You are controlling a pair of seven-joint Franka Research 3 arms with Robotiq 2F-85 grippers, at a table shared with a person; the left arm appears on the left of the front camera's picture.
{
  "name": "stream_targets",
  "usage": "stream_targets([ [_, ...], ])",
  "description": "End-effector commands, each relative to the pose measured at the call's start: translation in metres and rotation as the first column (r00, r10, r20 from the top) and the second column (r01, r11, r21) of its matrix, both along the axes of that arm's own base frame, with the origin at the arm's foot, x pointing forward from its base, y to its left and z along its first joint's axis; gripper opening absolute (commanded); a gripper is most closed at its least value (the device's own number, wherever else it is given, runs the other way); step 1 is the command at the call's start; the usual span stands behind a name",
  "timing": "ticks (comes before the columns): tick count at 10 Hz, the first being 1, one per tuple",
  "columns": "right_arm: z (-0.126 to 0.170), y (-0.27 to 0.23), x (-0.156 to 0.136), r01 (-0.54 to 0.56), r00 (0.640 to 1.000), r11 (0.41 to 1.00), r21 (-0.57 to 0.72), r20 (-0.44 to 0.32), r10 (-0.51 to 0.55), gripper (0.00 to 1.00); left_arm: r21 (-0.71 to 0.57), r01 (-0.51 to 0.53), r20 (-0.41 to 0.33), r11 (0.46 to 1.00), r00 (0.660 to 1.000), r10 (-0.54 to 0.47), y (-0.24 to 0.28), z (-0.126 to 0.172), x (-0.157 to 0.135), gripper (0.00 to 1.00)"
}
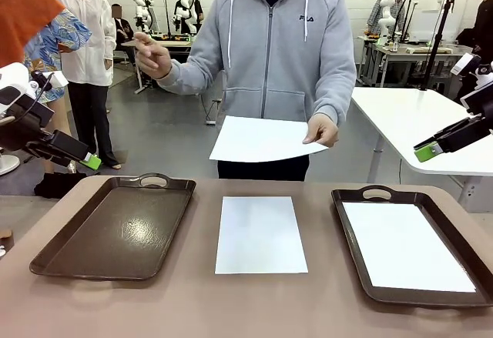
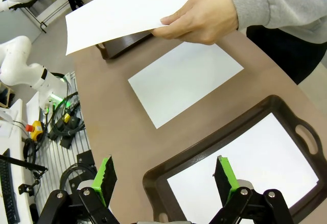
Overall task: Sort the A4 documents.
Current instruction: Receive the A4 Paper.
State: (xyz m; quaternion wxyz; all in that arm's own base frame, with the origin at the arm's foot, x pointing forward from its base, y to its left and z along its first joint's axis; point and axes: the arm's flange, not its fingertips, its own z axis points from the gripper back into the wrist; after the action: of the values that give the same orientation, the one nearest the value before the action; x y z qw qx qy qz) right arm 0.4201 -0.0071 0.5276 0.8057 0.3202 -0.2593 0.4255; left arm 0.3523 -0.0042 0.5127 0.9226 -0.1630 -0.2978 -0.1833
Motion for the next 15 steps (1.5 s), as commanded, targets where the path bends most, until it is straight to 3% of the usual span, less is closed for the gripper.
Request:
stream_targets([
  [1, 0.0008, 0.0014, -0.0005, -0.005, 1.000, 1.000, 0.003, 0.002, 0.005, 1.00, -0.009, 0.003, -0.003, 1.000, 1.000, -0.003, 0.0010, -0.0014, 0.0002, 1.00],
  [15, 0.0008, 0.0014, -0.0005, -0.005, 1.000, 1.000, 0.003, 0.002, 0.005, 1.00, -0.009, 0.003, -0.003, 1.000, 1.000, -0.003, 0.0010, -0.0014, 0.0002, 1.00],
])
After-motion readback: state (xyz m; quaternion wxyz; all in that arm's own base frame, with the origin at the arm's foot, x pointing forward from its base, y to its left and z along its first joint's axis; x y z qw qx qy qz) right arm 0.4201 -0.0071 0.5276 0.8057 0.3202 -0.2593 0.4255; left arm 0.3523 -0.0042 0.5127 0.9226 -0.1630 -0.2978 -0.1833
